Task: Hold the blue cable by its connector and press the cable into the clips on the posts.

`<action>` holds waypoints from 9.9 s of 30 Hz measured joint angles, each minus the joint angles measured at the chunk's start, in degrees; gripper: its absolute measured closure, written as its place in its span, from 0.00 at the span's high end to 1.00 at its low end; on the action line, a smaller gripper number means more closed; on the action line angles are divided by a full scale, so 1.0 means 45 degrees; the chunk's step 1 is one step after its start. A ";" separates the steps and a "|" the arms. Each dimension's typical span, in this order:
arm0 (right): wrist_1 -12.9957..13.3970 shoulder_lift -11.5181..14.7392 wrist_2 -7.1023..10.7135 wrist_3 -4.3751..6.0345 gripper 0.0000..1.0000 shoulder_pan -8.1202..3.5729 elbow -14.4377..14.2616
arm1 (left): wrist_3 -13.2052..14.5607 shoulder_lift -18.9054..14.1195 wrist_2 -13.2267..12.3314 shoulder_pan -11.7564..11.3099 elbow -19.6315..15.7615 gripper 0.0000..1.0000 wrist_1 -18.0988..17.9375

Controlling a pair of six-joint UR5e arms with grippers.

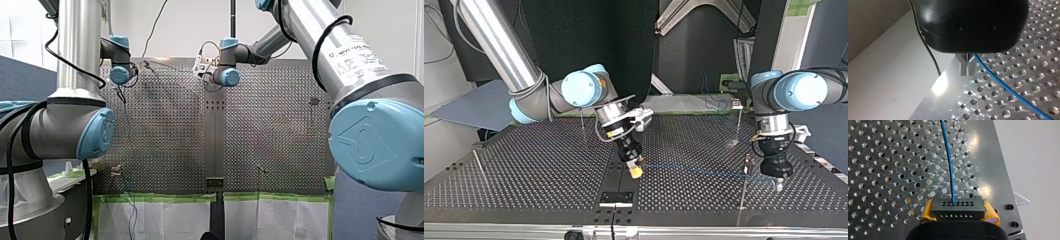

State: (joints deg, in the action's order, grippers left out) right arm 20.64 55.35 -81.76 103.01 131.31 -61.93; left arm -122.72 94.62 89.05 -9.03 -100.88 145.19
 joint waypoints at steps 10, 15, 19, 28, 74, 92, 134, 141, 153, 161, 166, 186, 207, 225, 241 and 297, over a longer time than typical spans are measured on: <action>-0.0064 -0.0003 0.0004 -0.0016 0.00 0.0044 0.0002 | 0.0139 -0.0005 0.0211 -0.0011 -0.0002 0.93 0.0507; -0.0070 -0.0003 0.0019 -0.0026 0.00 0.0055 0.0002 | 0.0368 -0.0018 0.0385 0.0007 -0.0005 1.00 0.0976; -0.0073 -0.0002 0.0018 -0.0035 0.00 0.0065 0.0012 | 0.0690 -0.0061 0.0520 0.0066 -0.0002 1.00 0.1351; -0.0147 -0.0003 0.0022 -0.0081 0.00 0.0111 0.0067 | 0.0873 -0.0647 0.0500 0.0131 -0.0014 1.00 0.2317; -0.0365 0.0024 0.0016 -0.0192 0.00 0.0483 0.0216 | 0.3308 -0.3930 -0.0345 0.1153 -0.1348 1.00 0.6378; -0.0444 0.0020 0.0004 -0.0192 0.00 0.0497 0.0217 | 0.4543 -0.3931 -0.0271 0.1217 -0.1348 1.00 0.5856; -0.0688 0.0353 0.0014 -0.0231 0.00 0.0563 0.0340 | 0.4553 -0.3962 0.0587 0.1593 -0.1349 1.00 0.6067; -0.0776 0.1087 0.0104 -0.0214 0.00 0.0600 0.0388 | 0.4546 -0.4131 0.1081 0.1752 -0.1349 1.00 0.6235; -0.1752 0.1591 -0.0081 -0.0633 0.00 0.0677 -0.0288 | 0.4718 -0.4217 0.1755 0.2206 -0.1352 1.00 0.6600; -0.1737 0.2348 -0.0867 -0.1153 0.00 0.0546 -0.1124 | 0.4803 -0.4223 0.2084 0.2506 -0.1359 1.00 0.6660; -0.1442 0.2893 -0.1285 -0.1359 0.00 0.0630 -0.1689 | 0.4824 -0.4223 0.2199 0.2631 -0.1364 1.00 0.6757; -0.0327 0.3125 0.0247 -0.1604 0.00 0.1225 -0.3923 | 0.4967 -0.4507 0.3634 0.2941 -0.1366 1.00 0.7131; 0.0040 0.3087 0.1238 -0.0607 0.00 0.1217 -0.2733 | 0.4959 -0.4508 0.3748 0.2946 -0.1367 1.00 0.7132; -0.0086 0.3018 0.1746 -0.0541 0.00 0.1712 -0.2123 | 0.4773 -0.4497 0.4802 0.2745 -0.1603 1.00 0.7368; -0.0083 0.1847 0.1386 -0.0490 0.00 0.1750 -0.1461 | 0.4865 -0.4415 0.5027 0.2656 -0.1634 1.00 0.7287; -0.2418 0.1719 0.1095 -0.1447 0.00 0.2180 0.0014 | 0.5121 -0.3493 0.4066 0.2322 -0.1641 1.00 0.7321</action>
State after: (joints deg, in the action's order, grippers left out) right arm 9.76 63.08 -76.83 96.50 141.11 -61.87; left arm -99.67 78.90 107.35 1.42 -108.26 178.13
